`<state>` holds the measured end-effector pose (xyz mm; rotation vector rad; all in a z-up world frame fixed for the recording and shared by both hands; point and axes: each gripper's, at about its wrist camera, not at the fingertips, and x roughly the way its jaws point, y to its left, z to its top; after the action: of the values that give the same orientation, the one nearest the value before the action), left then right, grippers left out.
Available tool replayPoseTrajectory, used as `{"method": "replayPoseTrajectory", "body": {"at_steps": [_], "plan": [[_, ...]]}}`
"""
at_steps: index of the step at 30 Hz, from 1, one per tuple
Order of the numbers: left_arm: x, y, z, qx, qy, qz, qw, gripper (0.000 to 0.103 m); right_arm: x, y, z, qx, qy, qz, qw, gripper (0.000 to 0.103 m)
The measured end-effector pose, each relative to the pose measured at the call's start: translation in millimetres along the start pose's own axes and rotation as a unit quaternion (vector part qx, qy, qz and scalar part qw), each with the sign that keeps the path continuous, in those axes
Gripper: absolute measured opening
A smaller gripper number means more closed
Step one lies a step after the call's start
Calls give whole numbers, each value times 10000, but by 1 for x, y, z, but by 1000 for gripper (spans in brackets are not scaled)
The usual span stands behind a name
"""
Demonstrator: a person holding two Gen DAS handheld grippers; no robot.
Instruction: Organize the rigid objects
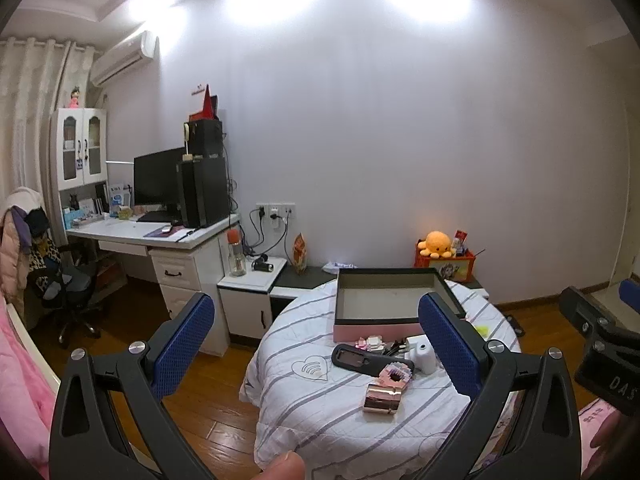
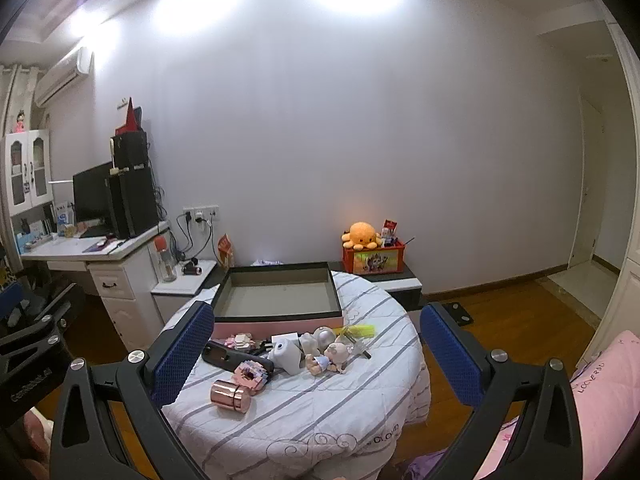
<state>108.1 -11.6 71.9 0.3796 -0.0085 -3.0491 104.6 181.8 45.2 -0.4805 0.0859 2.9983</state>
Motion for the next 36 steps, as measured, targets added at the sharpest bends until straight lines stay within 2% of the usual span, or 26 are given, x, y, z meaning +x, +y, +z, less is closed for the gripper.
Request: {"method": "replayPoseTrajectory", "body": {"at_steps": [10, 25, 36], "plan": [[-54, -6, 3, 19, -473, -118, 9988, 103, -57, -7, 3, -25, -599, -195, 9980, 103], [-95, -12, -1, 114, -715, -125, 9973, 103, -92, -11, -5, 1, -781, -190, 9968, 103], [-96, -8, -3, 31, -748, -53, 9972, 103, -90, -3, -5, -102, -715, -54, 9974, 103]]}}
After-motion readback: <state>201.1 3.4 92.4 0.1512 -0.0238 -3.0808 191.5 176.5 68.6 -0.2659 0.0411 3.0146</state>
